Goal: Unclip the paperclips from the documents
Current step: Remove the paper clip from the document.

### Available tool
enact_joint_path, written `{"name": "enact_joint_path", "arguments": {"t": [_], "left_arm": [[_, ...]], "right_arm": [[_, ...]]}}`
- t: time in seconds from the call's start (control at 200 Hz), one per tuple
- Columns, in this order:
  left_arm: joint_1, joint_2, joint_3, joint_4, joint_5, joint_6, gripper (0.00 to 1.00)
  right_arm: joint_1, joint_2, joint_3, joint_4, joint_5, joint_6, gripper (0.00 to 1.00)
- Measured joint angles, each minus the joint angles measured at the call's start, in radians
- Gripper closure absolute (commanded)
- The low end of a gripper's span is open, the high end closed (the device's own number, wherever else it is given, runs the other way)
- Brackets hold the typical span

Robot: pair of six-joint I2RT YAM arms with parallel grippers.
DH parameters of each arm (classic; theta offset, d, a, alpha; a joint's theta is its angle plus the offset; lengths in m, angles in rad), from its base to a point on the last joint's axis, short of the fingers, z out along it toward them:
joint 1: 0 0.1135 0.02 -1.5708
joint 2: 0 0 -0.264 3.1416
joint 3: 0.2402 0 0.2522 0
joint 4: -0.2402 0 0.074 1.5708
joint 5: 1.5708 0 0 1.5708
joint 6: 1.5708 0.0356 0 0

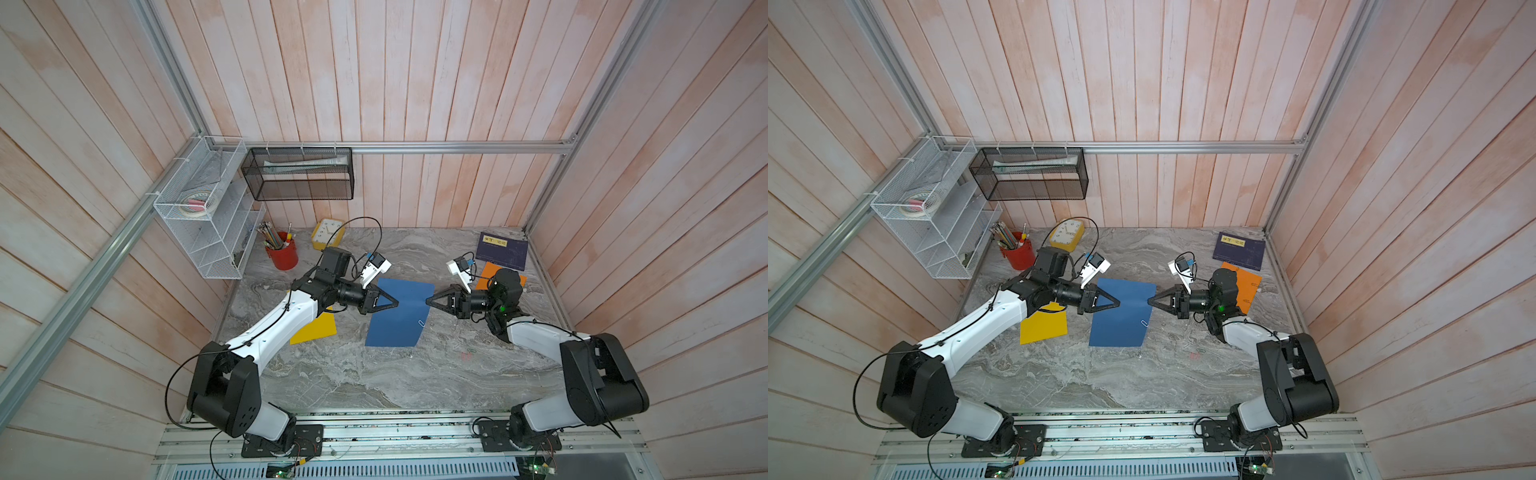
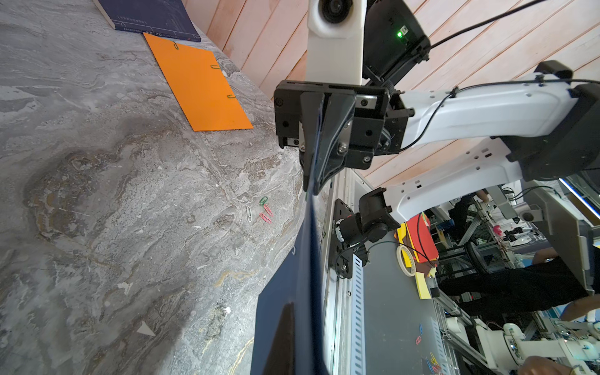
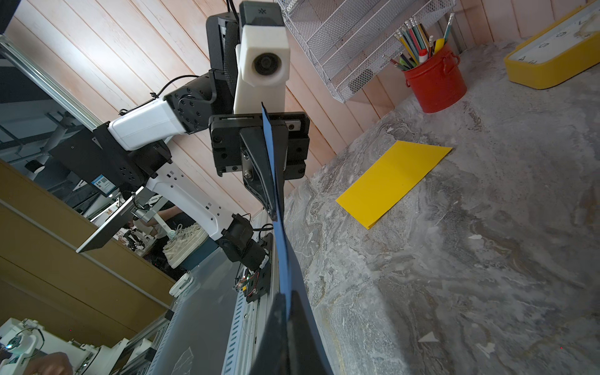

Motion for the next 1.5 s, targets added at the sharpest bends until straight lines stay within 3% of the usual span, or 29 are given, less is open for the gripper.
{"name": "enact_joint_path", "arguments": {"t": [1.2,1.5], "left_arm": [[0.004,-0.001,0.000,-0.018,0.003,0.019,1.00],[0.011,-0.011,0.000,-0.028,0.003,0.021,1.00]], "right_arm": [[-0.002,-0.006,0.003,-0.040,0.003,-0.026,0.91],[-0.009,-0.006,0.003,-0.046,0.003,-0.030,0.95]]}}
